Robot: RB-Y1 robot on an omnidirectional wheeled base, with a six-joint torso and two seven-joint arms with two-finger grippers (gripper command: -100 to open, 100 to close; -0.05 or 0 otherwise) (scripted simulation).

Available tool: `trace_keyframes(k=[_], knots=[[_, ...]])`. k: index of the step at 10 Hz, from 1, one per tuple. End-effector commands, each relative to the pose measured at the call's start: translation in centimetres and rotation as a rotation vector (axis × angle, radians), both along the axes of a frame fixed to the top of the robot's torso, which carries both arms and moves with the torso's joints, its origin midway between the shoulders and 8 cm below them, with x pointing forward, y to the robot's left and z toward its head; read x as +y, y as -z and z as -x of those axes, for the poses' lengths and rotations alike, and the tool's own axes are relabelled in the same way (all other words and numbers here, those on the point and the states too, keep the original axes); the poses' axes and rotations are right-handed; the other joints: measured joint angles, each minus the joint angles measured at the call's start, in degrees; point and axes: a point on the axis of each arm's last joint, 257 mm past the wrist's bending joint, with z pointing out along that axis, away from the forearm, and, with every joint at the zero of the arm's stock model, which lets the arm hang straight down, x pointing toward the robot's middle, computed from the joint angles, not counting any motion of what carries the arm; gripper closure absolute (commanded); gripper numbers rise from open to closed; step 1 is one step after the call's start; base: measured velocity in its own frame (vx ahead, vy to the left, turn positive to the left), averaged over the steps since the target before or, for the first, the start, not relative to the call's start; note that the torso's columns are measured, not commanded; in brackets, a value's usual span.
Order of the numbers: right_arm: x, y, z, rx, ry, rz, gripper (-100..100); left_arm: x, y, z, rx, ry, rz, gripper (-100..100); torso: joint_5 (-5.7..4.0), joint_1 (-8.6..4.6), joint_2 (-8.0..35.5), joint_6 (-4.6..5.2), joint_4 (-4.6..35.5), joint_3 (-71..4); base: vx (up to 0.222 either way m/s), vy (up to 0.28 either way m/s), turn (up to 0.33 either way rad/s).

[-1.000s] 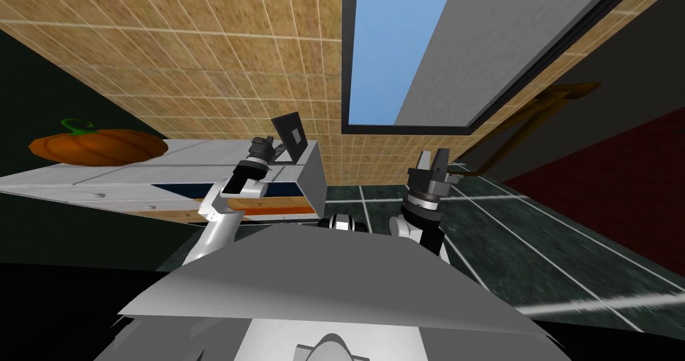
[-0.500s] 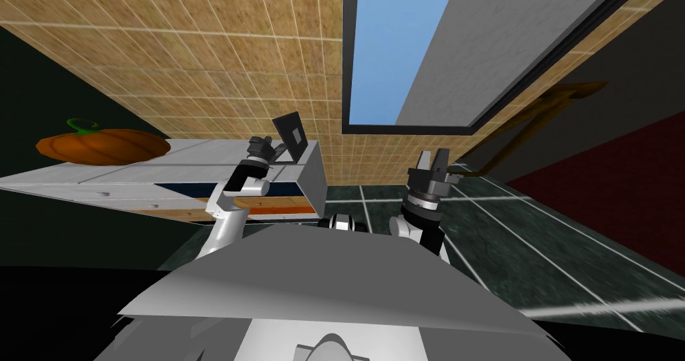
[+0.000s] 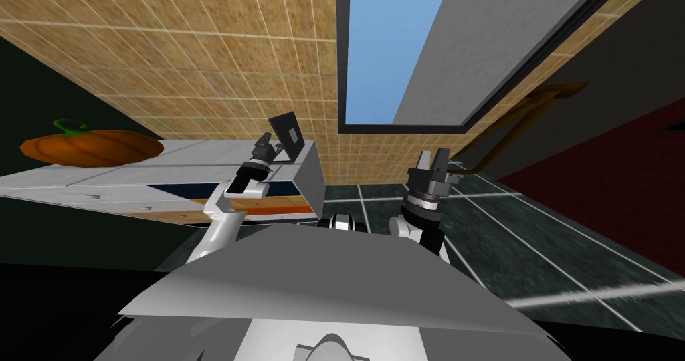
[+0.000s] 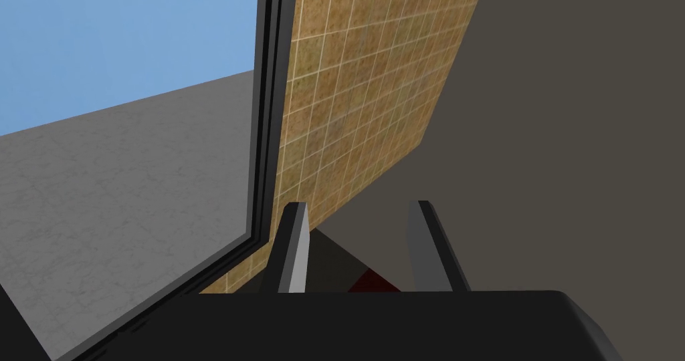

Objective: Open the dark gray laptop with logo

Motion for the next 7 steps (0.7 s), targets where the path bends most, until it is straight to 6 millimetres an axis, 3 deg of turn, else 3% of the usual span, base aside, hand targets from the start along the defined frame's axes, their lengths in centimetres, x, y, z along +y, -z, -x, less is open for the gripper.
trace_keyframes(k=[1, 3, 7], knots=[[0.0, 0.0, 0.0, 0.000, 0.000, 0.000, 0, -0.2, 1.2, -0.1, 0.038, -0.017, -0.109, -100, 0.00, 0.01, 0.01, 0.00, 0.00, 0.01, -0.026, -0.034, -0.035], [0.0, 0.0, 0.0, 0.000, 0.000, 0.000, 0, -0.4, 2.1, -0.1, 0.066, -0.027, -0.189, -100, -0.01, -0.03, 0.01, 0.00, 0.00, 0.01, -0.025, -0.036, -0.038], [0.0, 0.0, 0.0, 0.000, 0.000, 0.000, 0, -0.3, 0.8, 0.0, 0.056, -0.025, -0.168, -100, 0.01, 0.03, -0.30, 0.00, -0.09, -0.19, 0.055, 0.000, -0.008]])
